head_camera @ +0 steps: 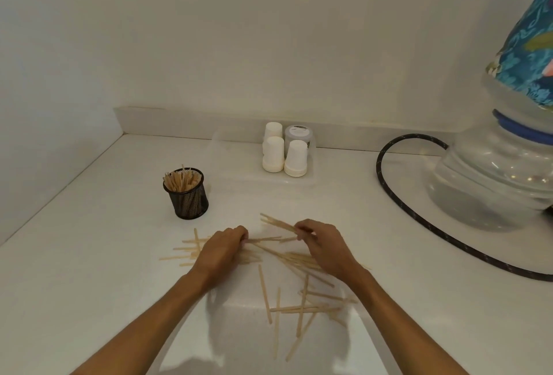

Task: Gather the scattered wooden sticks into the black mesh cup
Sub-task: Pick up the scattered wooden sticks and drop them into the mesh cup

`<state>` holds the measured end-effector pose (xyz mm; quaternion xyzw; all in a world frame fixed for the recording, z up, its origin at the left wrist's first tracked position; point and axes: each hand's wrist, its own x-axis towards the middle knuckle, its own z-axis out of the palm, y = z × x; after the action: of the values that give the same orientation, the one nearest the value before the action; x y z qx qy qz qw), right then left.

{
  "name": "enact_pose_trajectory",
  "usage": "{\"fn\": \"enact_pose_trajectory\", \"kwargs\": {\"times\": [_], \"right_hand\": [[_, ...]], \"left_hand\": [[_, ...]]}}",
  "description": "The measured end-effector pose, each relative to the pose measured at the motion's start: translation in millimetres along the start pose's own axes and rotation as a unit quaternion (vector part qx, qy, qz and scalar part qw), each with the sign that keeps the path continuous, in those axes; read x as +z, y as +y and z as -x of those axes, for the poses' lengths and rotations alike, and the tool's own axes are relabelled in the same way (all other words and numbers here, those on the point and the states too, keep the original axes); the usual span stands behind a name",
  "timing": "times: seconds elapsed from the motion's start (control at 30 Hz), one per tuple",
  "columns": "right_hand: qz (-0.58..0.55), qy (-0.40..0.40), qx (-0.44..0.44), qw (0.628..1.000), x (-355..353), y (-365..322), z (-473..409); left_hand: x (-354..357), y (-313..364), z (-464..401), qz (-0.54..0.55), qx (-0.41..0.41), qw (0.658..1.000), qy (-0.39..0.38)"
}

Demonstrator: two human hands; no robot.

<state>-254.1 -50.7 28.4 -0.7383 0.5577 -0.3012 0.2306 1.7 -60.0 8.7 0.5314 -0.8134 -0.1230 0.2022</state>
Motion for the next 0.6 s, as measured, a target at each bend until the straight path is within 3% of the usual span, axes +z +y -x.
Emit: {"fn": "enact_pose_trajectory", "kwargs": {"times": [0.1, 0.27, 0.5, 0.6], "right_hand": [[-0.181, 0.046, 0.075, 0.980, 3, -4, -9], [-0.336, 0.117, 0.131, 0.925, 11, -18, -28], [-0.410, 0.182, 0.184, 0.875, 15, -38, -51], [-0.402, 0.233, 0.140, 0.874, 15, -48, -54]], "left_hand": [[-6, 8, -6, 0.104, -0.003, 0.994, 0.036], [-13, 24, -27, 0.265, -0.076, 0.955, 0.112], [-29, 37, -52, 0.433, -0.156, 0.881, 0.108], [-33, 44, -59, 0.474, -0.149, 0.859, 0.127]]}}
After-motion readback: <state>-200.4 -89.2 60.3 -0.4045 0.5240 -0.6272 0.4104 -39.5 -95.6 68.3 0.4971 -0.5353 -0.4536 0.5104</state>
